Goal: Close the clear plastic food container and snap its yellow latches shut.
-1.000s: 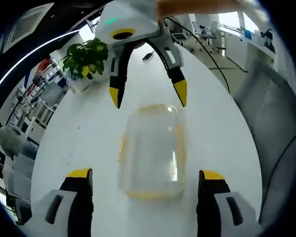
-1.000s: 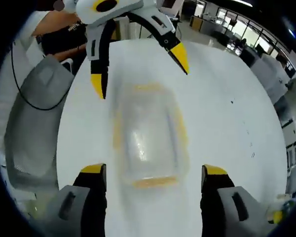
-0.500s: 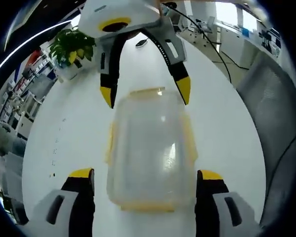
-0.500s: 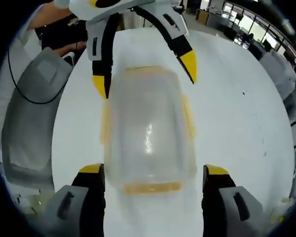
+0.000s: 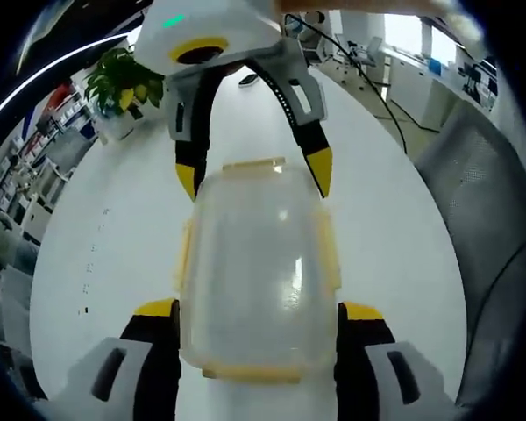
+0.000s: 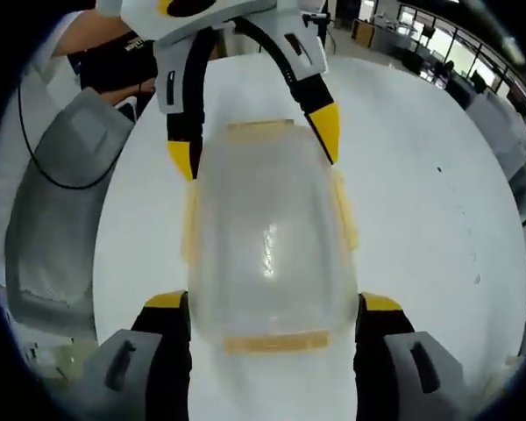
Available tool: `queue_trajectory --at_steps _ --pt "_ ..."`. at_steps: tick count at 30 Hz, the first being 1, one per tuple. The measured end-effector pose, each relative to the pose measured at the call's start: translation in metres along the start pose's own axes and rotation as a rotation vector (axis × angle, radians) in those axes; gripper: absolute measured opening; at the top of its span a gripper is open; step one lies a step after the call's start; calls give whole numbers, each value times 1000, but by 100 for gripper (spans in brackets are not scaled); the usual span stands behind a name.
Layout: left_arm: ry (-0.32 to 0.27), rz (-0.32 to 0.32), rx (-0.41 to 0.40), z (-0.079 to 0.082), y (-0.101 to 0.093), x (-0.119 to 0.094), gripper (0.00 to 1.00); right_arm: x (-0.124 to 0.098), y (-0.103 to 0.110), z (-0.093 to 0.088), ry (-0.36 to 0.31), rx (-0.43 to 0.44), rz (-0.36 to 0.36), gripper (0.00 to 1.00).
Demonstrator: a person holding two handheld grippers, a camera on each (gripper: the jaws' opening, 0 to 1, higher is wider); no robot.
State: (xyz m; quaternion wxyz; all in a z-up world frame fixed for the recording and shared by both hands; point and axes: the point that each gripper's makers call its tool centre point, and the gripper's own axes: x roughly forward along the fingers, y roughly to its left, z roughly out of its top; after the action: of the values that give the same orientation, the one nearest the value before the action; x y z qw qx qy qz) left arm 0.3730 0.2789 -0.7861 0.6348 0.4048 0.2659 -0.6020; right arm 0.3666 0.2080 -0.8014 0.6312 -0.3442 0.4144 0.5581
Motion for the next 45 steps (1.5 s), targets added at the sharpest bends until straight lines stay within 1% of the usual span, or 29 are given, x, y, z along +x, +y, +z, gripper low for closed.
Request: queue_trajectory --at_steps 6,17,23,27,30,35,40,44,45 --pt "3 5 -5 -7 3 -4 68 2 -4 6 -9 -5 2 73" --pt "34 21 -21 -40 13 -22 68 16 -14 41 -51 -23 12 73" --pt "75 34 -26 -55 17 -29 68 23 -16 57 -69 -29 19 73" --pt "64 45 -48 -58 18 -32 68 25 -17 62 -76 -30 24 73" --pt "56 49 -57 -58 20 -31 68 26 -18 63 -84 -26 30 74" --pt "62 53 -57 -59 24 -31 68 28 -22 66 -104 -18 47 74" --pt "84 56 -46 -63 36 -29 68 32 -31 72 -107 -9 53 75" --pt "77 60 -55 -66 47 -28 69 33 -41 76 -121 -15 59 75" --pt "68 36 -93 -67 46 -24 70 33 -41 75 -119 -29 67 75"
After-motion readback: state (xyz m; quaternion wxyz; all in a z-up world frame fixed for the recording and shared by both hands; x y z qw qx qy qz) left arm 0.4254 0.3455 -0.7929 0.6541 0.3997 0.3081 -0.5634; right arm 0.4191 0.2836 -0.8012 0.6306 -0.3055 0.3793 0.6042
